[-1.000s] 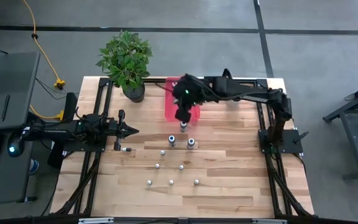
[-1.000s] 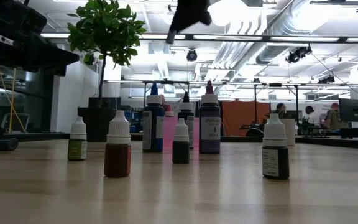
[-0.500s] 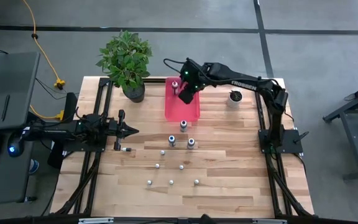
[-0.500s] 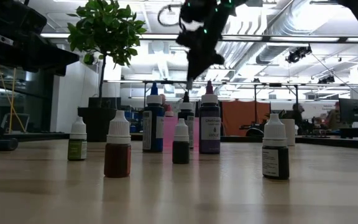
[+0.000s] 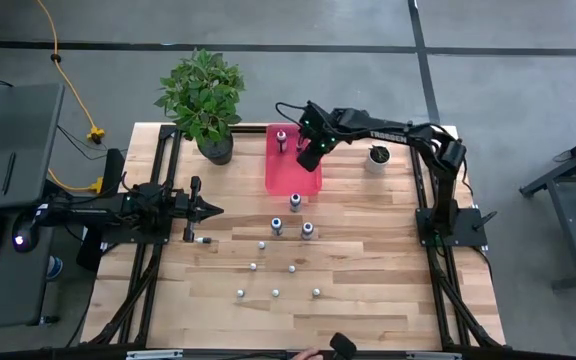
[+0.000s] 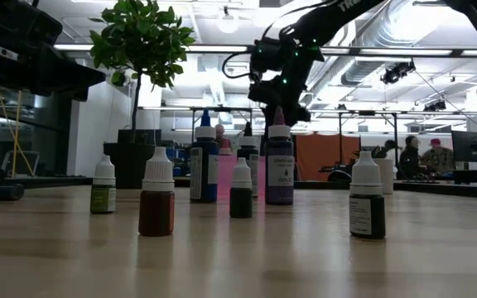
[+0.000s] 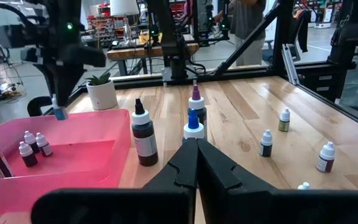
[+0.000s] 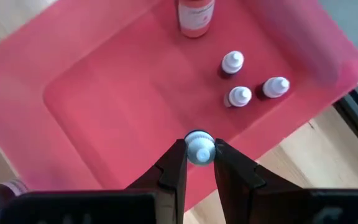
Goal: Pick & Place food coloring
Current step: Put the blue food coloring bottle into the pink bin
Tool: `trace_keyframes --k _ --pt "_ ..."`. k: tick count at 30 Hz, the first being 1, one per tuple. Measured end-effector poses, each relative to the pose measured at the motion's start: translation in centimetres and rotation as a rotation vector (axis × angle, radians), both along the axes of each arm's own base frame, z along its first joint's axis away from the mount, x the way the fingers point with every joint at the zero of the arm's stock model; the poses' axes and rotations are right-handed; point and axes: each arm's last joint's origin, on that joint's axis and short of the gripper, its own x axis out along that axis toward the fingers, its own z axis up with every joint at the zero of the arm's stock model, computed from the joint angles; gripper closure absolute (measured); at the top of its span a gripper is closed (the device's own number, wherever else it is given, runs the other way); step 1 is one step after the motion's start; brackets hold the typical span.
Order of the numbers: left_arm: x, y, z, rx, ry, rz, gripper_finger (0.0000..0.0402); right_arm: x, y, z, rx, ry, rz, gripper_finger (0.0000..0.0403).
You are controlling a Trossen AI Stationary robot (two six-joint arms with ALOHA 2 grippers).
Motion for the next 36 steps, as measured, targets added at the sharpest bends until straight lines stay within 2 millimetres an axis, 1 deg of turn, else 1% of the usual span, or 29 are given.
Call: trace_keyframes --k 5,10,16,23,29,36 --pt "0.0 0.0 0.0 0.0 0.0 0.0 0.0401 -0.1 0.0 -1.5 -0.008 0.023 0.035 0.0341" --pt "0.0 0.0 0.0 0.0 0.0 0.0 0.0401 0.5 -0.2 -3.1 -0.011 0.044 0.077 0.0341" --pt "0.0 0.0 0.0 0.0 0.0 0.0 0.0401 1.0 -0.3 -4.0 -0.003 0.034 0.111 0.0341" --pt "0.0 0.0 0.0 0.0 0.0 0.0 0.0401 1.4 -0.2 -4.0 -0.041 0.025 0.2 0.0341" --pt "0.0 0.0 0.0 0.0 0.0 0.0 0.0401 1.4 -0.1 -4.1 -0.078 0.04 0.344 0.0341" --pt "0.0 0.0 0.0 0.0 0.0 0.0 0.0401 1.3 -0.4 -4.1 -0.104 0.052 0.394 0.0341"
